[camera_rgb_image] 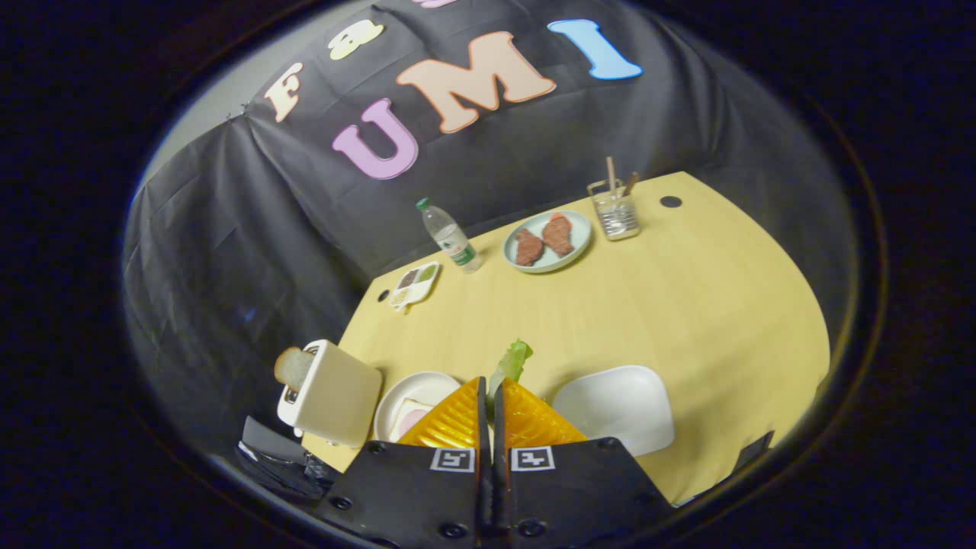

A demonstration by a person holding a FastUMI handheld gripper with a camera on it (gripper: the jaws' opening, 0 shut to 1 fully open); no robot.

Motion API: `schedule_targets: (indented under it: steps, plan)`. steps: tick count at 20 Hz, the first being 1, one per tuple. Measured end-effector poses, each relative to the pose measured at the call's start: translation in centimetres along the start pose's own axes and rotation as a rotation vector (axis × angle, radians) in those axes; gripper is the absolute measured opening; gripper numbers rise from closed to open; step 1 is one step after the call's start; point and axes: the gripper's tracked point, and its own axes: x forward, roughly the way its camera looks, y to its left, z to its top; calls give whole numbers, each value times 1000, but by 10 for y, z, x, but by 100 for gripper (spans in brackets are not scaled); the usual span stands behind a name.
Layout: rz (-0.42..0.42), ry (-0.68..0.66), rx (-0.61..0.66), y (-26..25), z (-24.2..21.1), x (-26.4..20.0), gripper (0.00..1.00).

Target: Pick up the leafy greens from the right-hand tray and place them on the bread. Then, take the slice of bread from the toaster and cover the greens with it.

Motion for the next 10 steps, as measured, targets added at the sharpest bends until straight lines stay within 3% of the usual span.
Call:
schedule_targets:
  steps: [10]
  plan:
    - [178,103,-10,145,-65,63,3]
